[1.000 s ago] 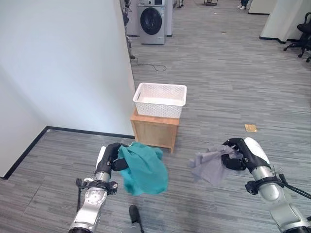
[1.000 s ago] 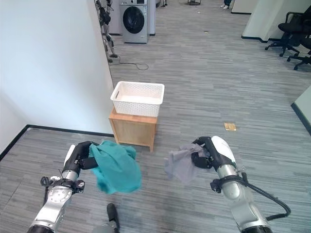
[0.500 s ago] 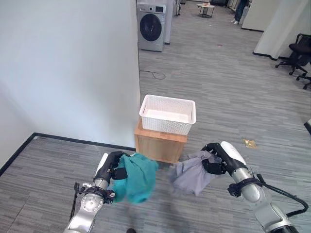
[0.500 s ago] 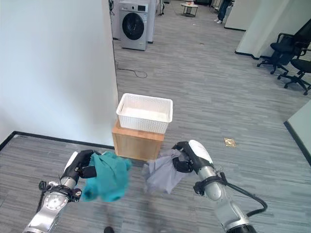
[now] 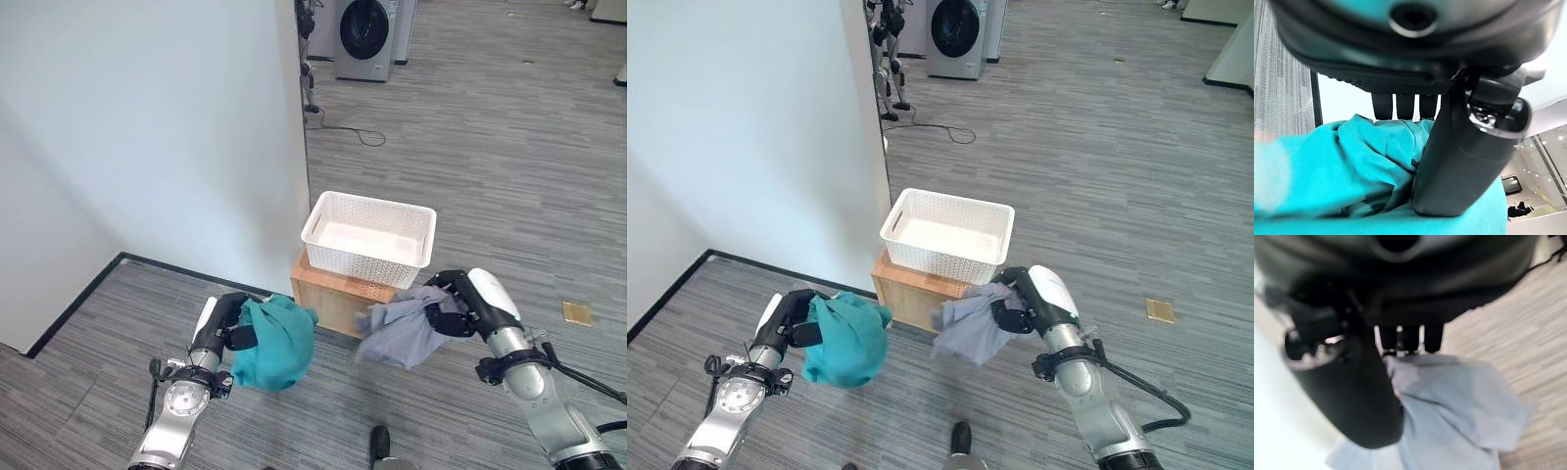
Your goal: Pick up bed clothes into laundry basket.
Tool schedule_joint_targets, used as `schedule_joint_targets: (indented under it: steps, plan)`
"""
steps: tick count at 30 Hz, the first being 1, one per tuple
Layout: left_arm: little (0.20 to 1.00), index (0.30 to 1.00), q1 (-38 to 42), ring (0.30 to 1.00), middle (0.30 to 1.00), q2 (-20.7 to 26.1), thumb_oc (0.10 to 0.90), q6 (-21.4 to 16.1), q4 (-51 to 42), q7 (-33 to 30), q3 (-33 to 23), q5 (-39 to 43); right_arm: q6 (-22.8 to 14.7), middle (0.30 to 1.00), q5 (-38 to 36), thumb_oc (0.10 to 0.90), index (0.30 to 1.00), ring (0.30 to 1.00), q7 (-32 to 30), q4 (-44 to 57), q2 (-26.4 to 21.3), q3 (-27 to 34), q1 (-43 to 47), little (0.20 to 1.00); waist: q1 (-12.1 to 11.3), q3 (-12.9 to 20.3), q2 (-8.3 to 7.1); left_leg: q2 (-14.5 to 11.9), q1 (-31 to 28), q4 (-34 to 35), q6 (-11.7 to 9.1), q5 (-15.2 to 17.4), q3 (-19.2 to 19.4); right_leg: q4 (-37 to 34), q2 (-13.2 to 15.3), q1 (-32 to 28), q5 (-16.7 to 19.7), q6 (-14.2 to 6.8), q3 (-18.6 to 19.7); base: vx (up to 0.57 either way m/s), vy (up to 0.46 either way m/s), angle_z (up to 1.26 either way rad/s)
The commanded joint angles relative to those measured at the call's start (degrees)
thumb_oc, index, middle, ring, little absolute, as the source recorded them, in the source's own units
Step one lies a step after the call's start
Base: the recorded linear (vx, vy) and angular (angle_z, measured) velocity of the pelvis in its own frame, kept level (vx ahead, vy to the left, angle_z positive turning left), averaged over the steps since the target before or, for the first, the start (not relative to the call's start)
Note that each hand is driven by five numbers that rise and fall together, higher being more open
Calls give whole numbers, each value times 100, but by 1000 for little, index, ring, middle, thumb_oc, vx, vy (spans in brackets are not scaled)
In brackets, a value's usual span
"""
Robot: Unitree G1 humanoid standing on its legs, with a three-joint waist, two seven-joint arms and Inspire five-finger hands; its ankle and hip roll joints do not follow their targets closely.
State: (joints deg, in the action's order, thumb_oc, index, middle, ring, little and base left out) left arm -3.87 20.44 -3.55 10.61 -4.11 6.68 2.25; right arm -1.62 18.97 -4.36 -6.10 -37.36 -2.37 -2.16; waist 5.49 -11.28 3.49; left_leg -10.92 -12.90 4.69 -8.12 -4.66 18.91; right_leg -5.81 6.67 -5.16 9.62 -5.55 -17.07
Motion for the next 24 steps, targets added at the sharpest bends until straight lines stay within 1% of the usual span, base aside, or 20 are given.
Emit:
schedule_joint_targets:
  steps: [1, 2, 3, 4, 5, 6, 7, 8, 9, 10, 11, 13, 15, 16, 18, 19, 20, 22, 23, 24]
  plan:
    - [300, 300, 608, 300, 300, 381, 400, -761, -901, -49, -255, 265, -610, 300, -150, 400, 300, 300, -444, 976, -225, 467, 958, 300, -141, 153, -186, -269, 538, -2562, -28, 598, 228, 82, 477, 173, -886, -129, 47, 289, -535, 22]
    - [300, 300, 608, 300, 300, 345, 400, -764, -940, -64, -224, 265, -617, 300, -184, 400, 300, 300, -436, 1017, -253, 471, 965, 300, -138, 113, -183, -462, 692, -3118, -57, 436, 186, 81, 391, 8, -1024, 6, 3, 282, -490, 15]
    - [300, 300, 623, 300, 300, 314, 400, -767, -1005, -76, -198, 277, -632, 300, -236, 400, 300, 300, -434, 1074, -300, 480, 1015, 300, -165, 66, -212, -570, 822, -3622, -105, 234, 188, 81, 325, -146, -1147, 121, -14, 134, -213, 5]
    - [300, 300, 626, 300, 300, 313, 400, -765, -1007, -76, -198, 277, -631, 300, -239, 400, 300, 300, -432, 1076, -302, 485, 1016, 300, -156, 52, -189, -609, 846, -3677, -121, 252, 159, 81, 293, -156, -1154, 134, -26, 262, -288, -8]
    - [300, 300, 758, 300, 300, 247, 400, -793, -1071, -183, -102, 277, -625, 300, -296, 400, 300, 300, -468, 1165, -409, 517, 1055, 300, -159, -28, -295, -739, 1134, -4039, -102, 186, 385, 81, 246, -398, -1305, 211, -22, 179, -177, -16]
    - [300, 300, 767, 300, 300, 247, 400, -794, -1066, -186, -97, 276, -622, 300, -297, 400, 300, 300, -466, 1169, -409, 525, 1053, 300, -165, -35, -293, -743, 1134, -4050, -101, 194, 386, 81, 245, -401, -1307, 211, -20, 256, -194, -4]
    - [300, 300, 846, 300, 300, 204, 400, -799, -1067, -220, -61, 317, -628, 300, -323, 400, 300, 300, -471, 1204, -439, 538, 1048, 300, -141, -29, -314, -774, 1228, -3813, -88, 253, 539, 81, 256, -449, -1324, 189, -19, 280, 7, 4]
    - [300, 300, 1095, 300, 300, 93, 400, -804, -1059, -307, 94, 363, -655, 300, -370, 400, 300, 300, -497, 1255, -549, 541, 1065, 300, -100, 27, -268, -615, 1268, -2778, -136, 523, 656, 81, 232, -546, -1464, 38, 69, 288, 15, 3]
    - [300, 300, 1123, 300, 300, 72, 400, -812, -1035, -318, 110, 358, -658, 300, -375, 400, 300, 300, -499, 1251, -569, 552, 1064, 300, -122, 23, -288, -532, 1194, -2645, -107, 479, 706, 81, 288, -548, -1457, 15, 80, 205, 85, 0]
    - [300, 300, 1244, 300, 300, 44, 400, -809, -1027, -357, 185, 362, -674, 300, -387, 400, 300, 300, -509, 1240, -665, 538, 1089, 300, -115, 12, -226, -465, 1312, -1889, -43, 246, 816, 81, 255, -514, -1384, -37, 30, 84, 123, 1]
    - [300, 300, 1369, 300, 300, -25, 400, -822, -984, -381, 298, 367, -691, 300, -402, 400, 300, 300, -522, 1223, -806, 524, 1129, 300, -149, 46, -148, -298, 1231, -828, -81, -205, 779, 81, 265, -540, -1403, -121, 14, 160, 144, 13]
    - [300, 300, 1571, 300, 300, -80, 400, -832, -982, -430, 485, 360, -669, 300, -358, 400, 300, 300, -567, 1139, -1091, 448, 1381, 300, -229, 10, -93, -286, 1720, 26, -246, -580, 525, 81, 234, -837, -1571, -169, -2, 325, 70, 34]
    - [300, 300, 1608, 300, 300, -96, 400, -855, -1023, -410, 570, 420, -675, 300, -382, 400, 300, 300, -586, 1123, -1217, 325, 1653, 300, -252, 31, -43, -175, 1708, 6, -277, -656, 453, 81, 128, -947, -1650, -158, 84, 313, 25, 8]
    - [300, 300, 1619, 300, 300, -94, 400, -862, -1040, -413, 622, 425, -669, 300, -397, 400, 300, 300, -611, 1095, -1298, 241, 1841, 300, -283, 43, 10, -163, 1629, -43, -264, -739, 501, 81, 76, -978, -1681, -134, 181, 268, 50, -32]
    - [300, 300, 1619, 300, 300, -95, 400, -858, -1048, -420, 678, 448, -659, 300, -425, 400, 300, 300, -641, 1056, -1342, 151, 2008, 300, -311, 58, 20, -178, 1587, -174, -251, -768, 579, 81, 67, -1050, -1735, -106, 221, 167, 36, -69]
    - [300, 300, 1605, 300, 300, -91, 400, -841, -1047, -400, 721, 488, -634, 300, -454, 400, 300, 300, -649, 993, -1383, 58, 2180, 300, -332, 93, 7, -201, 1553, -296, -219, -731, 690, 81, 66, -1115, -1749, -87, 260, 280, 81, -92]
    - [300, 300, 1550, 300, 300, -53, 400, -814, -1031, -353, 777, 508, -594, 300, -477, 400, 300, 300, -641, 887, -1514, -66, 2429, 300, -385, 193, -47, -175, 1428, -203, -151, -716, 748, 81, 101, -1214, -1799, -122, 285, 291, 82, -69]
    - [300, 300, 1530, 300, 300, -28, 400, -800, -1006, -325, 790, 540, -572, 300, -454, 400, 300, 300, -644, 821, -1592, -225, 2647, 300, -419, 260, -82, -127, 1376, -102, -117, -719, 782, 81, 125, -1224, -1832, -144, 320, 264, 104, -42]
    - [300, 300, 1570, 300, 300, -9, 400, -763, -900, -319, 868, 571, -472, 300, -371, 400, 300, 300, -607, 701, -1709, -379, 2877, 300, -464, 382, -210, -46, 1331, -78, -41, -662, 838, 81, 151, -1285, -1858, -174, 305, 248, 96, -31]
    - [300, 300, 1573, 300, 300, -12, 400, -765, -895, -320, 861, 572, -475, 300, -372, 400, 300, 300, -612, 685, -1710, -400, 2903, 300, -458, 379, -212, -40, 1329, -78, -39, -659, 842, 81, 158, -1285, -1860, -178, 306, 355, 113, -24]
